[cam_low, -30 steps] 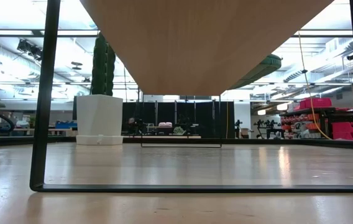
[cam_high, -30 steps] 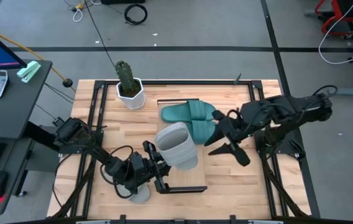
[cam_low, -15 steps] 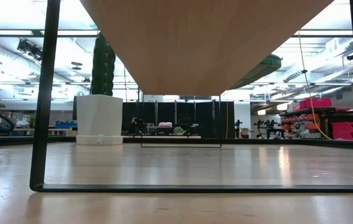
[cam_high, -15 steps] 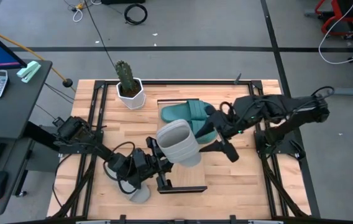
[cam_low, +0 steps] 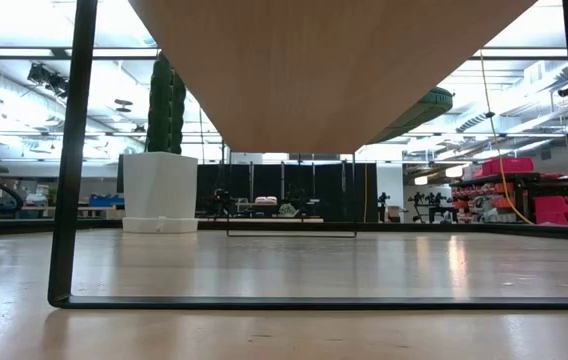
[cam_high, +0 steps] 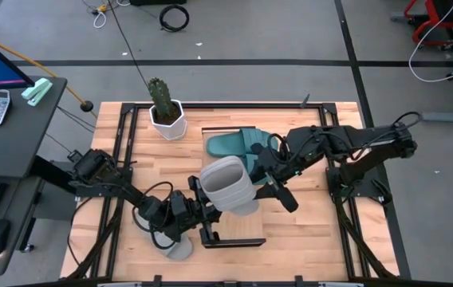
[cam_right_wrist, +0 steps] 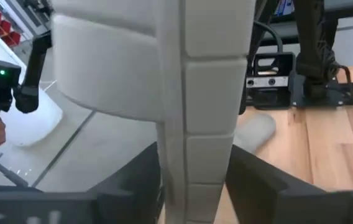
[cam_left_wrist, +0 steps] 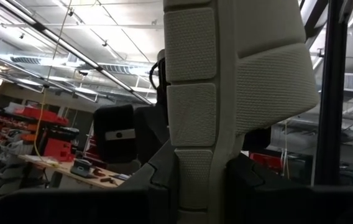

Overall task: Pick and place slides into the shelf
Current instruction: Put the right gray slide on the shelf

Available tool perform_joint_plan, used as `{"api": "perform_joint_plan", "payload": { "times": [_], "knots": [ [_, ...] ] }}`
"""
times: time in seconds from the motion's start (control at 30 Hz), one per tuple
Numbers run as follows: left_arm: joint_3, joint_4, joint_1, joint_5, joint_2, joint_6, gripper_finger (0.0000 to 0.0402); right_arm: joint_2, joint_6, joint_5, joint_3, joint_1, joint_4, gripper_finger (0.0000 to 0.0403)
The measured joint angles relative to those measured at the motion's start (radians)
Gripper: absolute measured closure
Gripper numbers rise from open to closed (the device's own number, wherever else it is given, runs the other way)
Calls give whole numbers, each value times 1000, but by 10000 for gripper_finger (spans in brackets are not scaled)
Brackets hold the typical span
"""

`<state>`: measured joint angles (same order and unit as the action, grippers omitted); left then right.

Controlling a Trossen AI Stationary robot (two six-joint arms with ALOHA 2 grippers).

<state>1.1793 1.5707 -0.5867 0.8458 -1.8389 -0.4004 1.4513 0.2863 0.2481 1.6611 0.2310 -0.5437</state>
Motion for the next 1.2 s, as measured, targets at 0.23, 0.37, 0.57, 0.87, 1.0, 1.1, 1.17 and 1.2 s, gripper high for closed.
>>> {"api": "perform_joint_plan", "payload": {
  "times": [0.23,0.37,0.57,0.87,1.0,1.1,1.17,1.2],
  "knots": [
    [0,0,0,-16,0,3,323,6,0,9,0,-1,4,329],
    [0,-1,1,-37,0,13,319,0,-1,12,0,-6,6,329],
    [0,2,0,-72,1,49,210,-30,-5,24,0,-38,8,330],
    [0,1,-17,-104,2,92,151,-72,-2,109,0,-121,-21,333],
    [0,-4,-68,-129,26,4,160,-102,-33,122,0,-163,-145,332],
    [0,1,-110,-125,60,-100,170,-117,-63,137,0,-194,-270,332],
    [0,-2,-141,-121,81,-172,177,-124,-78,179,0,-214,-339,332],
    [0,-1,-154,-121,92,-208,181,-124,-83,204,0,-220,-377,332]
  ]
}}
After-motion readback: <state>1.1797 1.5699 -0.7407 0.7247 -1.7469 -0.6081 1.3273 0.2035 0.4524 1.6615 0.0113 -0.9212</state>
